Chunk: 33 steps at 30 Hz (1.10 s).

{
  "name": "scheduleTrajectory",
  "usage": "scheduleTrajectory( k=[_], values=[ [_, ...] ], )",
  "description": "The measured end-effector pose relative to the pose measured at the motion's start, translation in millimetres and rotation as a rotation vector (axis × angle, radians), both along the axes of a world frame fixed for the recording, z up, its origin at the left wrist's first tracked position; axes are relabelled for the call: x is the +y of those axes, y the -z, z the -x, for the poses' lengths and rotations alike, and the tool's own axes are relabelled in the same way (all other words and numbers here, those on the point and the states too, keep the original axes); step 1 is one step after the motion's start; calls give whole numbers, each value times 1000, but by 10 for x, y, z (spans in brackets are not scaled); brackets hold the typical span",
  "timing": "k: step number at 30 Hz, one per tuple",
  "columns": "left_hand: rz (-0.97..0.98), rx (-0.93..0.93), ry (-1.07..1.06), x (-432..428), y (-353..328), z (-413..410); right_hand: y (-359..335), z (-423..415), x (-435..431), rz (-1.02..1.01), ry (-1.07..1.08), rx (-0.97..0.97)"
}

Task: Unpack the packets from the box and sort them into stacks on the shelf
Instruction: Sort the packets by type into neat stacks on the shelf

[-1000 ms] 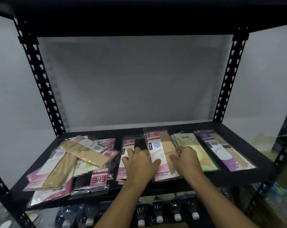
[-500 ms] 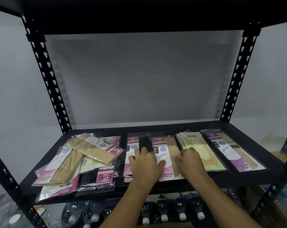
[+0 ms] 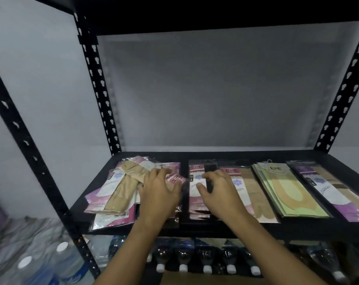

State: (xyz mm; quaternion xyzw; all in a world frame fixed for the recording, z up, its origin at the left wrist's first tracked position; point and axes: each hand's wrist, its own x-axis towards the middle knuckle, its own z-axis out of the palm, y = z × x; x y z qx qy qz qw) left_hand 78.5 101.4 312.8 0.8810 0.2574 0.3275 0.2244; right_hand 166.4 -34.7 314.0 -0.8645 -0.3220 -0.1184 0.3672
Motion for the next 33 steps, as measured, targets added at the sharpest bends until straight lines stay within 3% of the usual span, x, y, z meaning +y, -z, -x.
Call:
scheduleTrajectory(
  k=[14, 17, 23, 27, 33],
  values=[
    [22, 101, -221, 884, 134, 572, 71, 259, 1049, 223, -121, 33],
    [39, 130, -230, 966, 167, 628, 79, 208, 1151, 280, -83, 2],
    [-40, 217, -322, 1069, 184, 655, 31, -90, 1230, 421, 32, 114],
    [61, 275, -354, 1139, 204, 692, 31, -186, 1208, 488, 42, 207],
    [113, 341, -365, 1178, 150, 719, -7, -154, 1190, 434, 78, 225]
  ],
)
